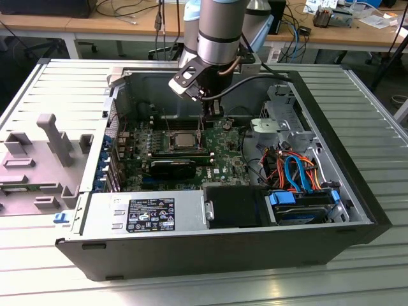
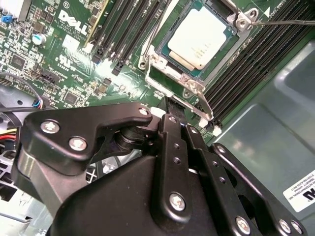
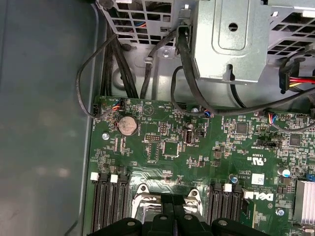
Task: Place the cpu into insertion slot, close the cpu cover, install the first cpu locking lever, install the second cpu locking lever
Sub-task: 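Close the cpu cover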
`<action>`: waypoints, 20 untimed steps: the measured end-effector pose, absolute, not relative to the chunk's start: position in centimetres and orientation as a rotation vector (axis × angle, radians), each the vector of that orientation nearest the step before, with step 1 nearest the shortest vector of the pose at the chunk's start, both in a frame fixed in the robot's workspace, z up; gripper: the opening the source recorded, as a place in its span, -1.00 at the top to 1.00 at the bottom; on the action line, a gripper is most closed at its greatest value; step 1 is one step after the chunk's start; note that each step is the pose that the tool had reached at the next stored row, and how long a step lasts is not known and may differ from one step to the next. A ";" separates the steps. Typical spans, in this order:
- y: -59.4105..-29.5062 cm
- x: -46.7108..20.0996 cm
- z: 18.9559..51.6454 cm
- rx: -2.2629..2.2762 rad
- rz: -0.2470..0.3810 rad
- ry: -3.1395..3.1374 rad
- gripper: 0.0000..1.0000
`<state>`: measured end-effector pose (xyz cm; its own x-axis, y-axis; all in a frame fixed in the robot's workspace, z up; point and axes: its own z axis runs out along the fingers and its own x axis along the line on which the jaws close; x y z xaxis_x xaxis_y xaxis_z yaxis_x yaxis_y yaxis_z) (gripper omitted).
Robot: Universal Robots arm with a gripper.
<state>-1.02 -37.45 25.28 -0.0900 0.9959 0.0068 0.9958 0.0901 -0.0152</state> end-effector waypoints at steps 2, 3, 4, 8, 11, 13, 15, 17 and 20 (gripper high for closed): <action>-37.4 -1.3 25.3 -2.109 0.010 -2.308 0.79; -37.4 -1.4 25.3 -2.109 0.010 -2.308 0.79; -37.4 -1.5 25.3 -2.109 0.010 -2.308 0.79; -37.4 -2.3 25.2 -2.109 0.011 -2.308 0.79; -37.4 -3.1 25.2 -2.109 0.010 -2.308 0.79; -37.4 -3.2 25.2 -2.109 0.010 -2.308 0.79; -37.4 -3.4 25.2 -2.109 0.010 -2.308 0.79; -37.4 -3.5 25.2 -2.109 0.010 -2.308 0.79; -37.4 -3.7 25.2 -2.109 0.010 -2.308 0.79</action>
<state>-3.67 -37.45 25.20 -0.0900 0.9959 0.0068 0.9958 0.0901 -0.0153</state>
